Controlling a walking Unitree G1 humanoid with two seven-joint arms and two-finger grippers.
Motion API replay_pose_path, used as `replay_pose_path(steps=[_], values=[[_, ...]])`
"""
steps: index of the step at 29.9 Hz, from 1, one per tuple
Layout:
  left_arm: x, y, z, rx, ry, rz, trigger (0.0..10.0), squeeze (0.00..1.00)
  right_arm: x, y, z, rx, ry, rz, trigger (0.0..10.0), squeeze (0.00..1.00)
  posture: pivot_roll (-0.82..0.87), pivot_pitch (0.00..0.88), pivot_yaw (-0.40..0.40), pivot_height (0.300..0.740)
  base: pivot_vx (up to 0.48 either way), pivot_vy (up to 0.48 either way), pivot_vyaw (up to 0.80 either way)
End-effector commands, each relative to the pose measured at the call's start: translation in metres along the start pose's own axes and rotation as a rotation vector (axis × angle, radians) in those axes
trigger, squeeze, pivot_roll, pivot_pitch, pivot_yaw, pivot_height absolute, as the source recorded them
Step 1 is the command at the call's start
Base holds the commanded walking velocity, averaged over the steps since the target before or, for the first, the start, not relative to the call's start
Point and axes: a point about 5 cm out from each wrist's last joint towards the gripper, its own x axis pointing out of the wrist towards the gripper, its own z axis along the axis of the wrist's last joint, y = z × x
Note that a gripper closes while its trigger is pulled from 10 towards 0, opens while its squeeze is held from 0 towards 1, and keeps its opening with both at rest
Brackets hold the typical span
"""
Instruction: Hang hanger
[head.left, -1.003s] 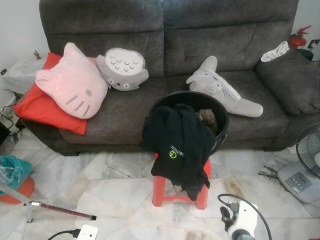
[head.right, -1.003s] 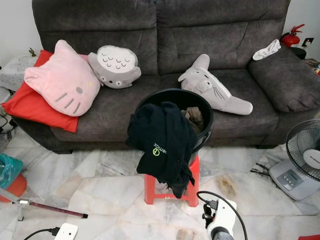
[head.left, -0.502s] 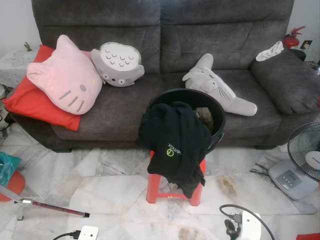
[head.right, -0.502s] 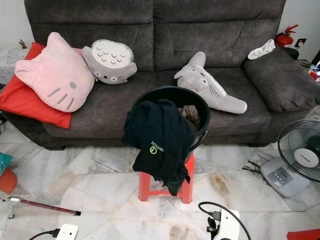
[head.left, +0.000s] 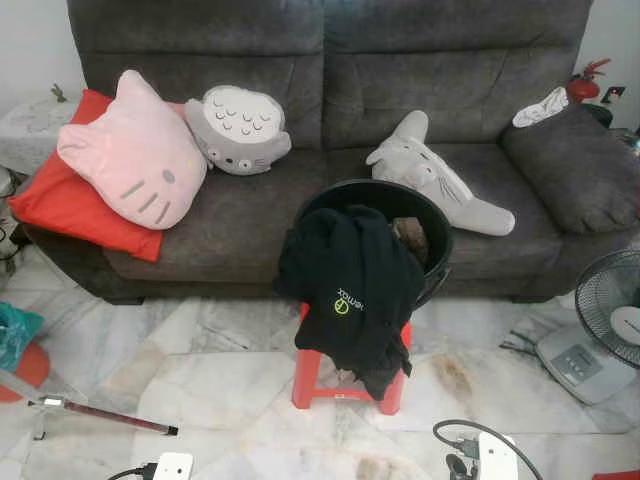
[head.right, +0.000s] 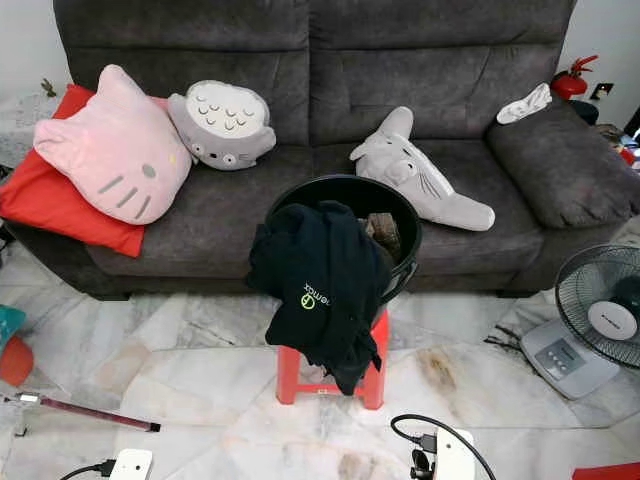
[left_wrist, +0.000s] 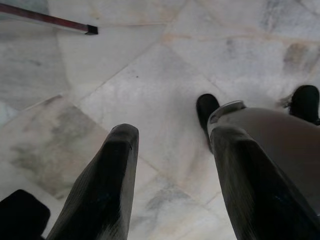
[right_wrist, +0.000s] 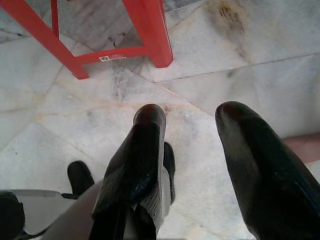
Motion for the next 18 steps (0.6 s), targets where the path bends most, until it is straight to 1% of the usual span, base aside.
replay_pose_path(steps=[1, 2, 3, 5, 7, 13, 18], values=[[-0.002, -0.003, -0.010, -0.012, 0.033, 0.002, 10.0, 0.00, -0.002, -0.008, -0.005, -0.011, 0.025, -0.013, 10.0, 0.00, -0.15, 0.000, -0.013, 0.740, 0.000, 0.000, 0.00], [-0.002, -0.005, -0.010, -0.012, 0.036, -0.004, 10.0, 0.00, -0.003, -0.011, -0.005, -0.011, 0.025, -0.018, 10.0, 0.00, -0.15, 0.000, -0.018, 0.740, 0.000, 0.000, 0.00], [-0.002, -0.005, -0.010, -0.012, 0.036, -0.004, 10.0, 0.00, -0.003, -0.011, -0.005, -0.011, 0.025, -0.018, 10.0, 0.00, -0.15, 0.000, -0.018, 0.740, 0.000, 0.000, 0.00], [-0.002, -0.010, -0.013, -0.023, 0.039, -0.012, 10.0, 0.00, -0.004, -0.018, -0.004, -0.005, 0.026, -0.037, 10.0, 0.00, -0.15, 0.000, -0.026, 0.740, 0.000, 0.000, 0.00], [-0.002, -0.011, -0.014, -0.028, 0.040, -0.013, 10.0, 0.00, -0.004, -0.019, -0.004, -0.004, 0.025, -0.037, 10.0, 0.00, -0.14, 0.000, -0.028, 0.740, 0.000, 0.000, 0.00], [-0.003, -0.011, -0.017, -0.039, 0.046, -0.008, 10.0, 0.00, -0.004, -0.017, -0.005, 0.010, 0.029, -0.035, 10.0, 0.00, -0.13, 0.000, -0.013, 0.740, 0.000, 0.000, 0.00], [-0.004, -0.008, -0.019, -0.031, 0.047, -0.005, 10.0, 0.00, -0.004, -0.013, -0.009, 0.013, 0.039, -0.031, 10.0, 0.00, -0.12, 0.000, 0.003, 0.740, 0.000, 0.000, 0.00]])
